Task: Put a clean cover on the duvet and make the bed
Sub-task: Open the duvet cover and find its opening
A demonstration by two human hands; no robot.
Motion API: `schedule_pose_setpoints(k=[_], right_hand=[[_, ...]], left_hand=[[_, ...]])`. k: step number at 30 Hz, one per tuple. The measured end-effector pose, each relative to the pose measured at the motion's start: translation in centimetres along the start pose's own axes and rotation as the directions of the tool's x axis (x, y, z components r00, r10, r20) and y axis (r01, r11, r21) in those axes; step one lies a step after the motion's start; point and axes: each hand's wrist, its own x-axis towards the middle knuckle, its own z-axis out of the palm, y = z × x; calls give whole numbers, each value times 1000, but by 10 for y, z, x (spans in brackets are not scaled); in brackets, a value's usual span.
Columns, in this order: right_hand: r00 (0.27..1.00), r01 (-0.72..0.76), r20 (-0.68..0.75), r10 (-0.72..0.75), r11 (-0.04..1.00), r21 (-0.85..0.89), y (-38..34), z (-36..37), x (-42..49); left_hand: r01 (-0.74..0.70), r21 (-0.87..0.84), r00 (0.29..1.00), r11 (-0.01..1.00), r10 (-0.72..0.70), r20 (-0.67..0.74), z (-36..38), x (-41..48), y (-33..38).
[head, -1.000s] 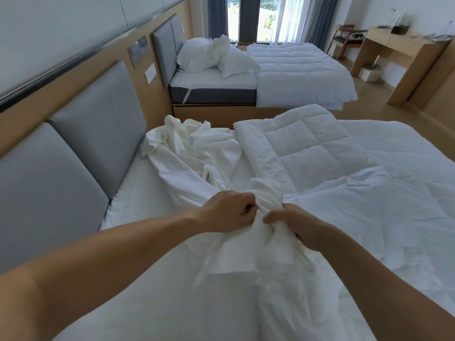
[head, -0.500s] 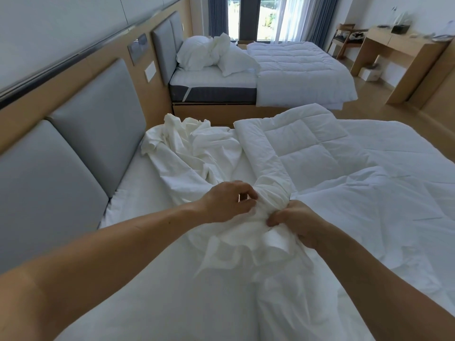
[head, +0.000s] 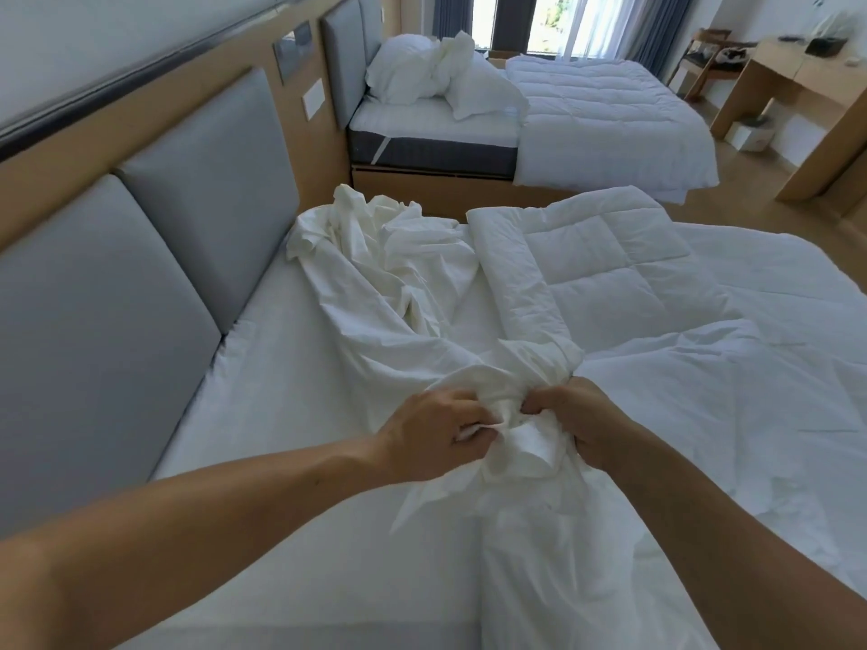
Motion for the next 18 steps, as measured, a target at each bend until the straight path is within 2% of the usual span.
schedule_pose_setpoints(k=[3, 6, 14, 16, 18], right_hand=[[998, 42, 54, -39, 997, -65, 5, 3, -5], [995, 79, 69, -75, 995, -56, 13, 4, -10], [993, 100, 60, -101, 995, 22, 40, 14, -52], [988, 122, 90, -123, 992, 12, 48, 11, -64], [982, 134, 138, -130, 991, -20, 54, 8, -78]], left_hand=[[70, -143, 997, 987, -72, -6, 5, -11, 11], [49, -195, 999, 980, -46, 18, 15, -29, 30], [-224, 8, 952, 975, 217, 214, 17, -60, 71], [-242, -3, 926, 970, 231, 299, 22, -67, 79], [-151, -47, 905, 987, 158, 395, 25, -74, 92]])
